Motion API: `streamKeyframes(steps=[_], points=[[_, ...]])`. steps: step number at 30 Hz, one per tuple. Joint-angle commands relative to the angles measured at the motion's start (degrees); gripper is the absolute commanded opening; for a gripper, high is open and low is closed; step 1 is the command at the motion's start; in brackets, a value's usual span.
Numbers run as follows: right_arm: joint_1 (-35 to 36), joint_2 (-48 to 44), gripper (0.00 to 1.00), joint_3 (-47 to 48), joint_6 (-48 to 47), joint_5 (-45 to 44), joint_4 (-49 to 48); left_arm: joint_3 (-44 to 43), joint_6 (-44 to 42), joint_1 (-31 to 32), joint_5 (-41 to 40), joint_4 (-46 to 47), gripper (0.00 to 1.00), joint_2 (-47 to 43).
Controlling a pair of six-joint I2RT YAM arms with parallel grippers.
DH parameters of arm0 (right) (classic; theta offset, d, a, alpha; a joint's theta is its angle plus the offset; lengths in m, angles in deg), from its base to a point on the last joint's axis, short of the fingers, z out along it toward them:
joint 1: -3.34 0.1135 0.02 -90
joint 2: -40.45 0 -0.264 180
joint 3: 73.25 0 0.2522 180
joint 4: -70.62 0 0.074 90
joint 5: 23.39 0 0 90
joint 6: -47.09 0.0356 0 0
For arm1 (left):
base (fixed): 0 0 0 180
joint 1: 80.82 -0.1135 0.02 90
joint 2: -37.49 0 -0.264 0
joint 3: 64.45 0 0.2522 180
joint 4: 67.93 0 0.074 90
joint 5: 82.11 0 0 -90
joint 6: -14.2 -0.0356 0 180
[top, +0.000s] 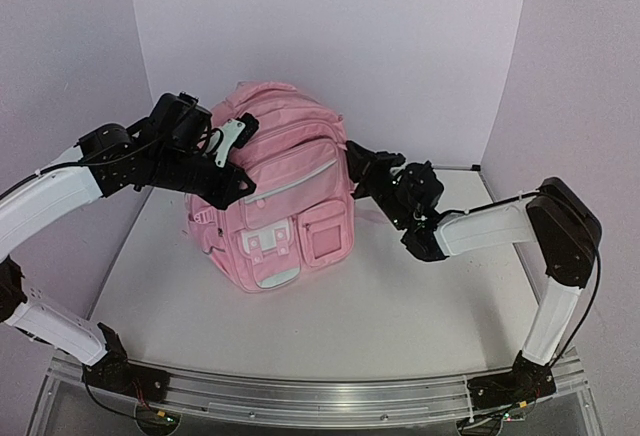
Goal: Pack the student bag
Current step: Zip the student bag at the center of the board.
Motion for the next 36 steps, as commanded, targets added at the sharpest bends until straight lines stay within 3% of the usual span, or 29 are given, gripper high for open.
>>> streamKeyframes(steps=[1, 17, 24, 36], points=[[0.5, -2.5, 0.00, 3.6, -4.4, 0.6, 1.6, -0.9, 1.5, -0.1, 0.1, -2.8, 0.00, 0.3], [4.8, -15.9, 0.00, 12.4, -39.6, -1.8, 23.9, -2.0, 4.0, -0.1, -2.6, -3.0, 0.00, 1.1], [8.7, -16.1, 0.00, 19.9, -53.8, -1.7, 36.4, -3.0, 4.1, -0.1, -1.5, -1.6, 0.00, 2.4], [17.8, -12.1, 0.00, 28.5, -66.9, -2.7, 44.7, -4.5, 2.6, -0.5, -0.2, 1.8, 0.00, 5.2]])
